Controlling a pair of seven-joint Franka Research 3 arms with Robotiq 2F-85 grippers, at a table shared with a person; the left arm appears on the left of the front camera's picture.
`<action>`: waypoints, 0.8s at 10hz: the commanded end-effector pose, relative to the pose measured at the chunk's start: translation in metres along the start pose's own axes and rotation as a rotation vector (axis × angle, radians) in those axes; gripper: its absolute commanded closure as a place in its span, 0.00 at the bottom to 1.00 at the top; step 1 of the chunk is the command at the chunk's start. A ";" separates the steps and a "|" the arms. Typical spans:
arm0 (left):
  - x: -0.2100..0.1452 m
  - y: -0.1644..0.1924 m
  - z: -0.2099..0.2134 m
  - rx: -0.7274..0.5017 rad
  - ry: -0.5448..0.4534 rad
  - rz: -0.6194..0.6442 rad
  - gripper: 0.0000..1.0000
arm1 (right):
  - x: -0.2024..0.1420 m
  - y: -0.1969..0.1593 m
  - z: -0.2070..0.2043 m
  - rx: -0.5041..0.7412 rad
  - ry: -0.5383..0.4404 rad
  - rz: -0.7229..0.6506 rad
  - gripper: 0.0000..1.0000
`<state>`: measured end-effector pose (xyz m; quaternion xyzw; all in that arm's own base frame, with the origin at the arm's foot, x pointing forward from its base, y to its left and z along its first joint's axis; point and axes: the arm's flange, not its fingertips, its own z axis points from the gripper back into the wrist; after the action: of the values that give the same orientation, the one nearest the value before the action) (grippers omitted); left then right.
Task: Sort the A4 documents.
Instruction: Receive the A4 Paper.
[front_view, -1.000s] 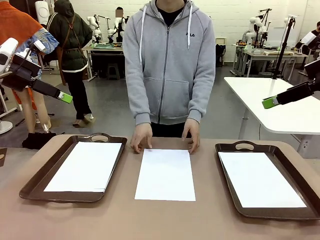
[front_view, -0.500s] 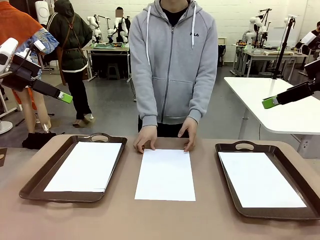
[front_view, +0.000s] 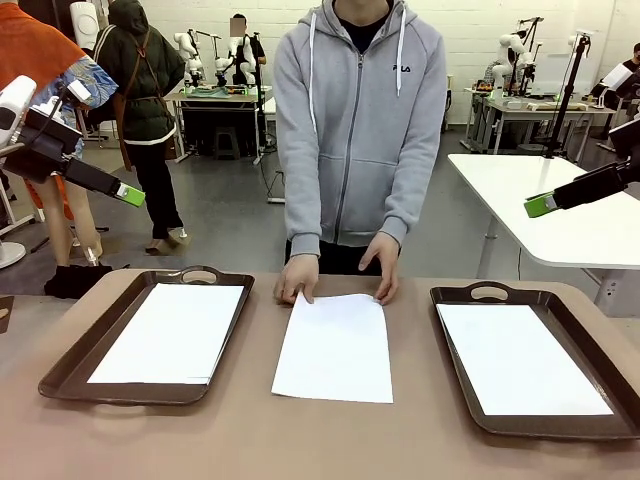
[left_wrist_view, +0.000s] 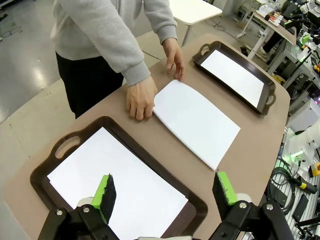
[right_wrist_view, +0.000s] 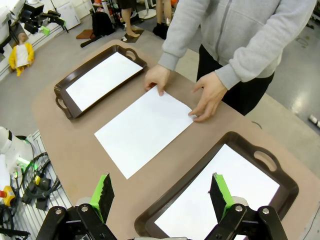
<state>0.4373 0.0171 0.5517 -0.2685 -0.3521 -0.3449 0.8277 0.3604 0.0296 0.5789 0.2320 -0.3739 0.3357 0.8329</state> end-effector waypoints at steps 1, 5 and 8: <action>0.000 -0.001 0.001 -0.002 -0.004 -0.013 0.00 | -0.001 -0.001 -0.002 0.011 -0.003 0.000 0.00; 0.000 -0.001 0.001 -0.002 -0.004 -0.013 0.00 | -0.001 -0.001 -0.002 0.011 -0.003 0.000 0.00; 0.000 -0.001 0.001 -0.002 -0.004 -0.013 0.00 | -0.001 -0.001 -0.002 0.011 -0.003 0.000 0.00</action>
<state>0.4373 0.0170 0.5517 -0.2685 -0.3521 -0.3449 0.8276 0.3604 0.0296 0.5789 0.2320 -0.3739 0.3357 0.8329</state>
